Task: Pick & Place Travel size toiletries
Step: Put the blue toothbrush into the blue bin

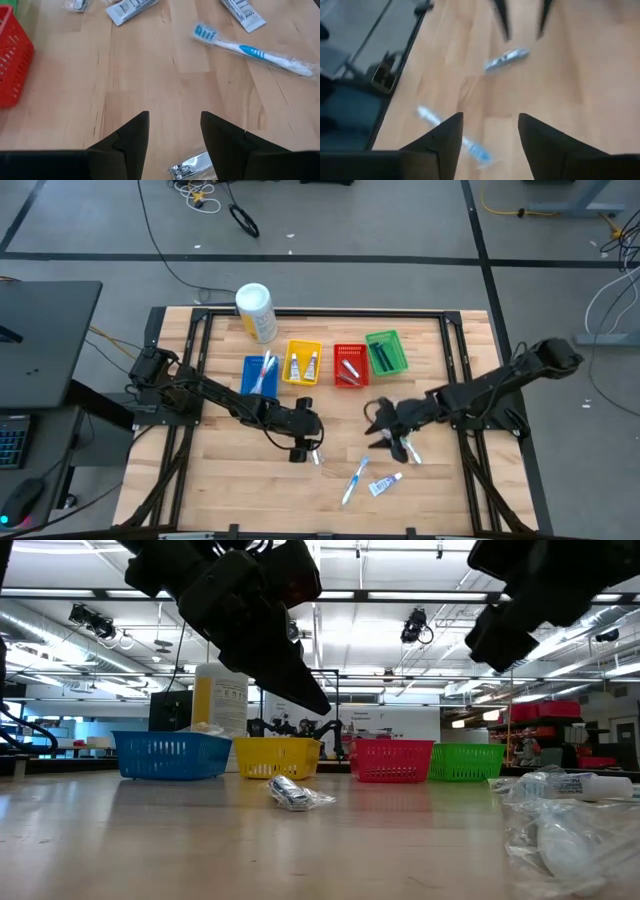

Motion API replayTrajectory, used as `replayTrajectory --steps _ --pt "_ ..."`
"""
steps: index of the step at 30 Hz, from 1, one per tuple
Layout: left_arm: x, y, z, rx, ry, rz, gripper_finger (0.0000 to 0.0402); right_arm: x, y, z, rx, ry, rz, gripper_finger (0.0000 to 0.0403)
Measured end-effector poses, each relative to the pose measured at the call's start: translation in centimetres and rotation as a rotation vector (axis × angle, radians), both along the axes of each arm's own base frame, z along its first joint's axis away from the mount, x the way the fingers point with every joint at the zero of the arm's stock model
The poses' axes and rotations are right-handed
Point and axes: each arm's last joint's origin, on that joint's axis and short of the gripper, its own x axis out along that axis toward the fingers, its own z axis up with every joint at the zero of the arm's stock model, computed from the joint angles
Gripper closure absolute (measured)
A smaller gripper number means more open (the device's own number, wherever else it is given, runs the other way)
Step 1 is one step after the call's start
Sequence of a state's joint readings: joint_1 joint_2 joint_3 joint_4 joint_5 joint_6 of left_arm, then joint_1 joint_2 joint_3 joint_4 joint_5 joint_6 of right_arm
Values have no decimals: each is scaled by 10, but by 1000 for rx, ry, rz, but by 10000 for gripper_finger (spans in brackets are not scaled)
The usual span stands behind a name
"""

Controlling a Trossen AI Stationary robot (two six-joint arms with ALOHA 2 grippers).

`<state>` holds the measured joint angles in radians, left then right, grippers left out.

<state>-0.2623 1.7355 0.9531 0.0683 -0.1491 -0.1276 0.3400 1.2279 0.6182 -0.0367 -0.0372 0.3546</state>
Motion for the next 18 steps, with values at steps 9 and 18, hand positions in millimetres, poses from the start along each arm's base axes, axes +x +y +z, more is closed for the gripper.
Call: replayTrajectory --steps 9,18 --pt "1 1 1 30 -15 39 215 14 42 -30 -45 -50 200 190" --pt "1 2 1 9 -18 65 215 26 41 -81 -187 85 236 190"
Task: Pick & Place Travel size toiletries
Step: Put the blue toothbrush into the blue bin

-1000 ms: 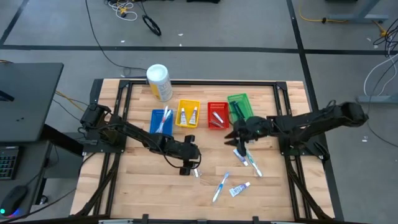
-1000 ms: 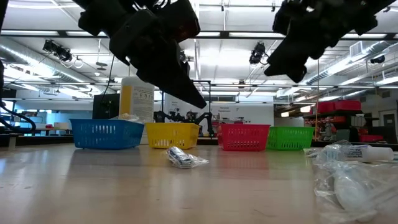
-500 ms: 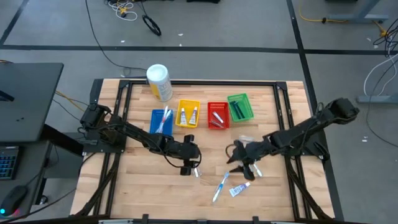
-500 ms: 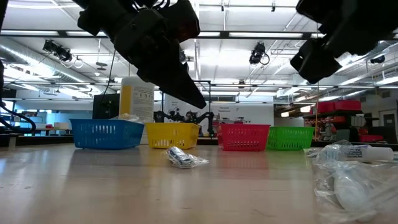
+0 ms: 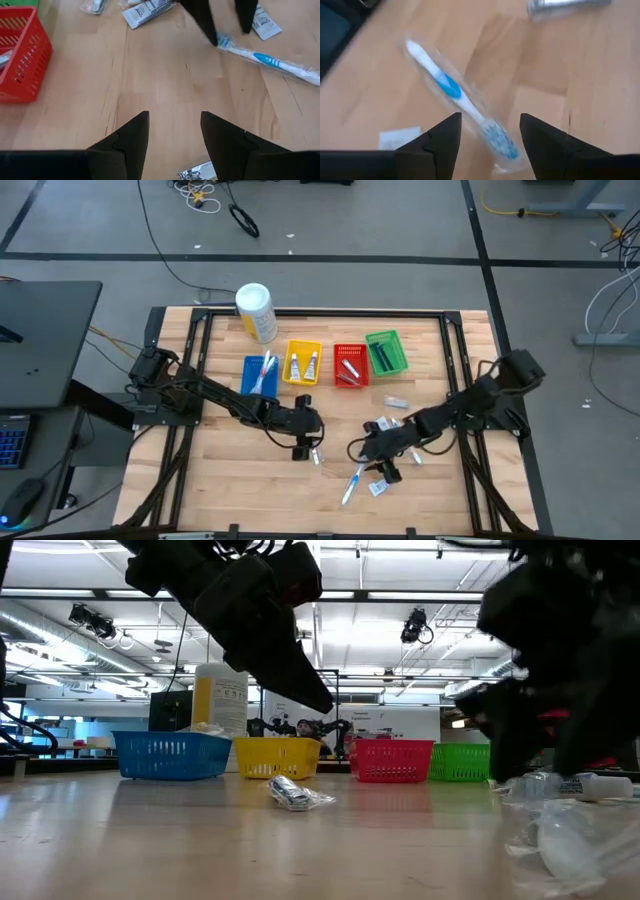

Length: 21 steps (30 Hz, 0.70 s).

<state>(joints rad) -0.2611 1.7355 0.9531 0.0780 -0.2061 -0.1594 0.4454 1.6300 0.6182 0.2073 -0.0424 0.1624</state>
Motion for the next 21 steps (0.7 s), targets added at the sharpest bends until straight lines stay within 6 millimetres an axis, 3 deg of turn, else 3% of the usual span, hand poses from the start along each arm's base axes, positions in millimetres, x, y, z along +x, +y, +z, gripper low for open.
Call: replayTrajectory --steps 9,18,21 --pt "0 0 0 -6 -1 7 215 2 2 -20 -32 57 8 200" --pt "1 0 1 -78 -15 57 215 2 0 -21 -70 42 11 307" --pt "4 -1 5 -160 -61 92 215 3 1 -21 -58 30 5 322"
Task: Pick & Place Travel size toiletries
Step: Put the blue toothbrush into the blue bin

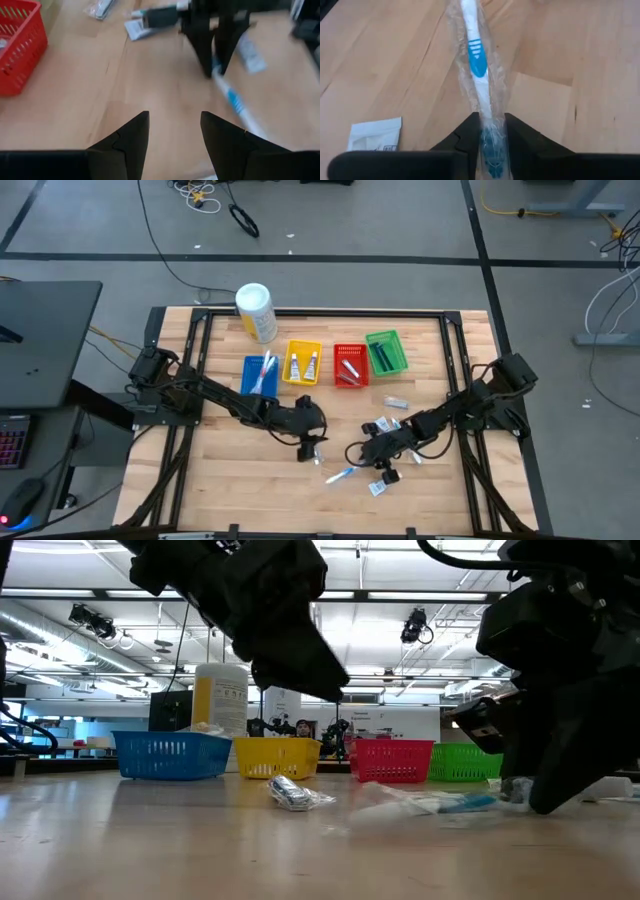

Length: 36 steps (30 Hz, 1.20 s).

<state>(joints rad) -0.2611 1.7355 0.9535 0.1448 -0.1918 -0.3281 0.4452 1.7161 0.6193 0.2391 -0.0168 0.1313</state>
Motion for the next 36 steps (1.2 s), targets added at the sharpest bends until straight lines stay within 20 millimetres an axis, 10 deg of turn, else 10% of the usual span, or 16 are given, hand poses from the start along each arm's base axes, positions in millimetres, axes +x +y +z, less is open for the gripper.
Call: replayTrajectory --steps 9,36 --pt "9 -2 14 -309 -123 0 215 3 1 2 32 -34 -1 326" --pt "16 -10 -18 -439 8 -13 164 33 -5 48 -260 -153 3 327"
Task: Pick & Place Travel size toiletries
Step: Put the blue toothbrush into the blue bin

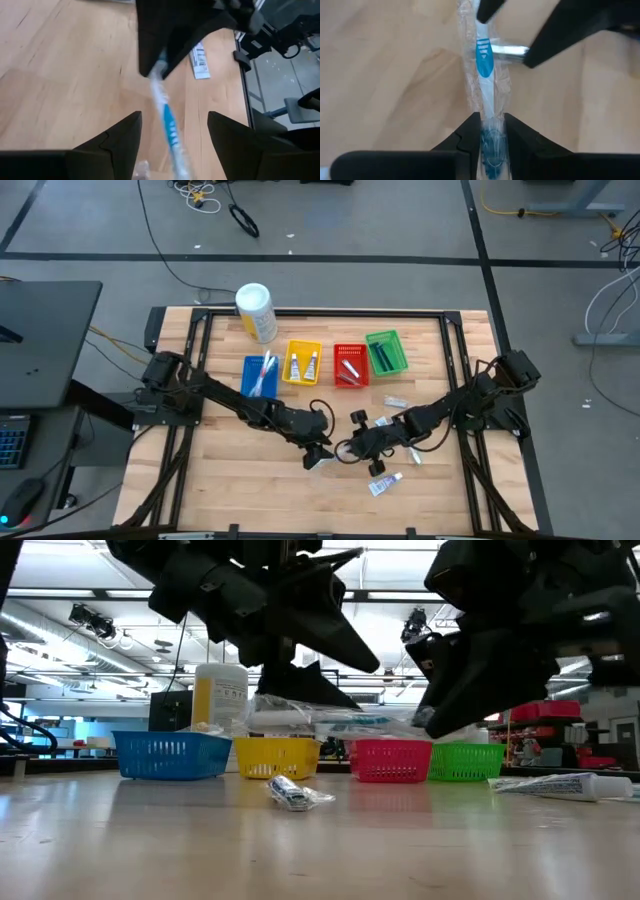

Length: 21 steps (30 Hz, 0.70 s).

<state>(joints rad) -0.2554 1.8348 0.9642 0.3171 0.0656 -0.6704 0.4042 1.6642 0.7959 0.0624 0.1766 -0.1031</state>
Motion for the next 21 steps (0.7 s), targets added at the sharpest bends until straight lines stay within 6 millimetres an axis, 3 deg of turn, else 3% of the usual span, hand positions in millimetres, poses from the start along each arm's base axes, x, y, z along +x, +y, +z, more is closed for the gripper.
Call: replayTrajectory --steps 13,21 --pt "-2 2 -4 40 50 39 171 3 -1 3 -70 -67 -29 327" --pt "-3 5 -6 52 71 51 203 8 -6 8 -151 -139 -88 327"
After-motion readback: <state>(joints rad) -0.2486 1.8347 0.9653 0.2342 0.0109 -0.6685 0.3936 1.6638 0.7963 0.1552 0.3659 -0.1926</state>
